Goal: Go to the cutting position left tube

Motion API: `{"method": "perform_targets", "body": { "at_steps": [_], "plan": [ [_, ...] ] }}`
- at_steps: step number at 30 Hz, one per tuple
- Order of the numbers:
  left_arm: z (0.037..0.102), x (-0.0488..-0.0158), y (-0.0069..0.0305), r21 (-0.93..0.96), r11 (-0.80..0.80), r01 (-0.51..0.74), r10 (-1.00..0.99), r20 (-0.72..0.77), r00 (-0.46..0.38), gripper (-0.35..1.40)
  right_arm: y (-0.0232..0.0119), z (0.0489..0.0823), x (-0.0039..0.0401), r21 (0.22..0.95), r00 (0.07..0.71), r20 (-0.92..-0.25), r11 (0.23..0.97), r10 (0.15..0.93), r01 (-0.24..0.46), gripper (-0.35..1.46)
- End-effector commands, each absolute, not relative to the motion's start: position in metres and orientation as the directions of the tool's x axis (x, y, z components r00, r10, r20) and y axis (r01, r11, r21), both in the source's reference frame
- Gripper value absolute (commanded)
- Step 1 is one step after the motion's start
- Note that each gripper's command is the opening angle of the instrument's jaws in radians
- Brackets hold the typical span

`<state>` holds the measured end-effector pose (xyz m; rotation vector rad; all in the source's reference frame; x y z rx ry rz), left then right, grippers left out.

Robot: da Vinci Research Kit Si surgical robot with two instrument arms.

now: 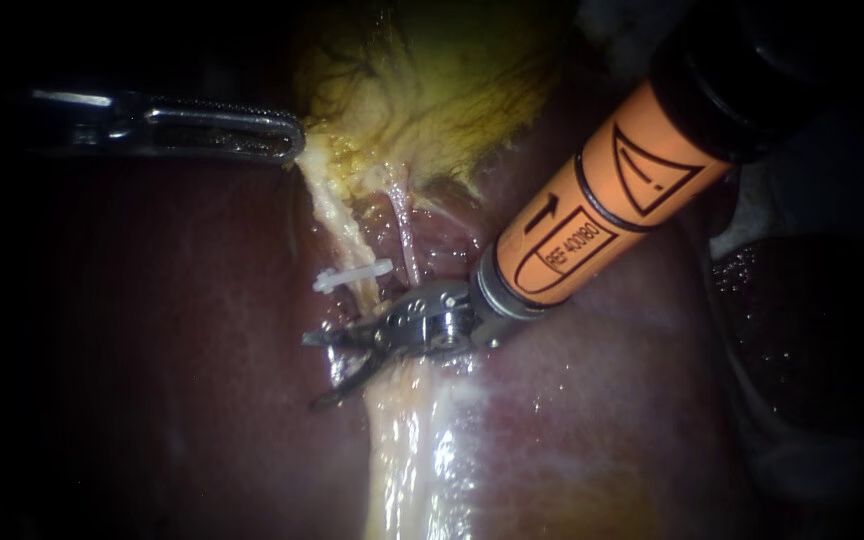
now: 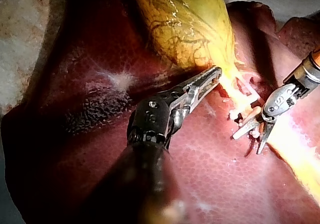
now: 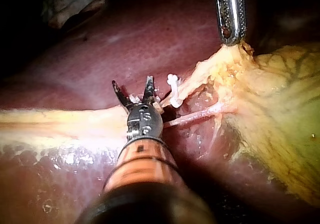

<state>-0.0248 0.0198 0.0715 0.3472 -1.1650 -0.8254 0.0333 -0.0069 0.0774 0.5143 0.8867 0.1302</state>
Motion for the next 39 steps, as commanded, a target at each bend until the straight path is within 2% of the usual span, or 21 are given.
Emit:
{"method": "perform_targets", "body": {
  "at_steps": [1,5,10,18,20,25,28,33,39],
  "plan": [
    [0.0715,-0.0248,0.0198,0.635,0.666,0.39,-0.727,0.67,0.152,-0.35,-0.0069,0.0773,0.0334,0.476,0.632,-0.71,0.873,0.312,0.104,0.88],
    [0.0714,-0.0248,0.0198,0.635,0.666,0.391,-0.727,0.669,0.151,-0.35,-0.0065,0.0757,0.0332,0.476,0.629,-0.714,0.872,0.308,0.113,0.9],
    [0.0713,-0.0248,0.0197,0.636,0.666,0.391,-0.727,0.669,0.151,-0.35,-0.005,0.0722,0.0324,0.5,0.58,-0.735,0.858,0.352,0.113,1.04],
    [0.0712,-0.0247,0.0197,0.635,0.666,0.391,-0.727,0.669,0.151,-0.35,-0.0021,0.0673,0.0292,0.54,0.546,-0.739,0.831,0.394,0.132,1.04],
    [0.0712,-0.0247,0.0196,0.635,0.666,0.391,-0.727,0.669,0.151,-0.35,-0.0017,0.0669,0.0282,0.573,0.551,-0.722,0.808,0.419,0.136,0.95],
    [0.0712,-0.0247,0.0196,0.635,0.666,0.391,-0.728,0.669,0.151,-0.35,-0.0012,0.0677,0.0267,0.651,0.569,-0.675,0.743,0.471,0.157,0.95],
    [0.0712,-0.0247,0.0196,0.635,0.666,0.391,-0.727,0.669,0.151,-0.35,-0.001,0.069,0.0259,0.69,0.573,-0.643,0.71,0.509,0.144,0.95],
    [0.0711,-0.0247,0.0196,0.635,0.666,0.391,-0.728,0.669,0.151,-0.35,-0.0013,0.072,0.0251,0.77,0.584,-0.569,0.625,0.578,0.132,0.93],
    [0.0711,-0.0247,0.0196,0.635,0.666,0.391,-0.728,0.669,0.151,-0.35,-0.0022,0.0762,0.0249,0.81,0.606,-0.521,0.571,0.601,0.131,0.93]
  ]
}}
